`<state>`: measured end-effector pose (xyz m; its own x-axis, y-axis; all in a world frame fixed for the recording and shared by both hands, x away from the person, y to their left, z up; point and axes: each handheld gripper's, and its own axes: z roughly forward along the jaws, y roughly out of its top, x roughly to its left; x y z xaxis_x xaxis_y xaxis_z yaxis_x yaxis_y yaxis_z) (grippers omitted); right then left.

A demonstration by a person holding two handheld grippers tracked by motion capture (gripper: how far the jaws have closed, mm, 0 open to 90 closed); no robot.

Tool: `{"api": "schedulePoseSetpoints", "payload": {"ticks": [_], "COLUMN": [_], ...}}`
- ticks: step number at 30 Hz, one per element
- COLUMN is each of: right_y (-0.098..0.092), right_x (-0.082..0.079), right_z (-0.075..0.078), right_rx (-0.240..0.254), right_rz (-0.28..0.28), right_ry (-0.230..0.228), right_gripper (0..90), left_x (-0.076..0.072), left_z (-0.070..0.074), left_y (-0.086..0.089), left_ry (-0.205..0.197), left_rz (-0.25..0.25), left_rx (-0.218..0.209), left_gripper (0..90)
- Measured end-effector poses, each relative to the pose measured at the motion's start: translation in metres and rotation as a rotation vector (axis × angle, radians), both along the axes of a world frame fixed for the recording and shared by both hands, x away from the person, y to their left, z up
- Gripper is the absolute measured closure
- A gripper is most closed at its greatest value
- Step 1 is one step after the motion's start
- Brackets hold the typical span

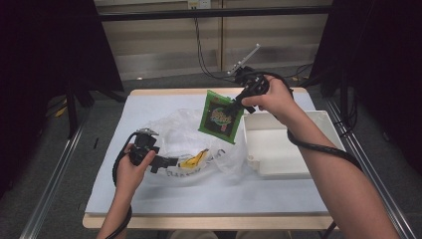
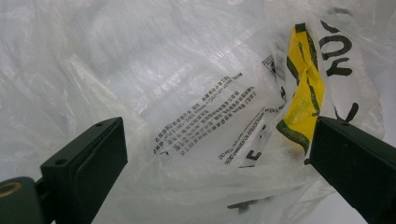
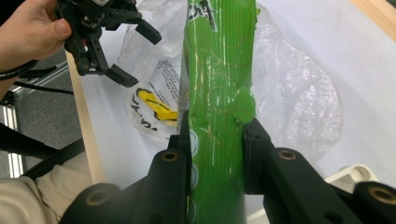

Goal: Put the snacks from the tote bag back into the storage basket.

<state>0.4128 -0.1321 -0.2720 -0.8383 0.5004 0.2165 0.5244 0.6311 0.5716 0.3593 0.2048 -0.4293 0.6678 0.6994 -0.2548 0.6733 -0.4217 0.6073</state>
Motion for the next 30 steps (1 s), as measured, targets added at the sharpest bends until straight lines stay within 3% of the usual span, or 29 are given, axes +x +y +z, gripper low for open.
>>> {"api": "schedulePoseSetpoints", "payload": {"ticks": [7, 17, 30], "right_y": [-0.005, -0.016, -0.033], "right_x": [0.0, 0.0, -0.002], "right_z": [0.003, 0.002, 0.001], "right_rx": [-0.006, -0.004, -0.039], "right_rz": [-0.002, 0.0, 0.005], "right_ry": [-0.007, -0.002, -0.002], "right_gripper": [75.3, 75.3, 75.2], "left_x": [0.0, -0.001, -0.002], "left_z": [0.0, -0.001, -0.003], "left_y": [0.001, 0.002, 0.003], "left_ry": [0.006, 0.003, 0.006], "left_rz": [-0.017, -0.002, -0.008], "left_rx": [0.001, -0.003, -0.003], "left_gripper": [4.0, 3.9, 3.9]}}
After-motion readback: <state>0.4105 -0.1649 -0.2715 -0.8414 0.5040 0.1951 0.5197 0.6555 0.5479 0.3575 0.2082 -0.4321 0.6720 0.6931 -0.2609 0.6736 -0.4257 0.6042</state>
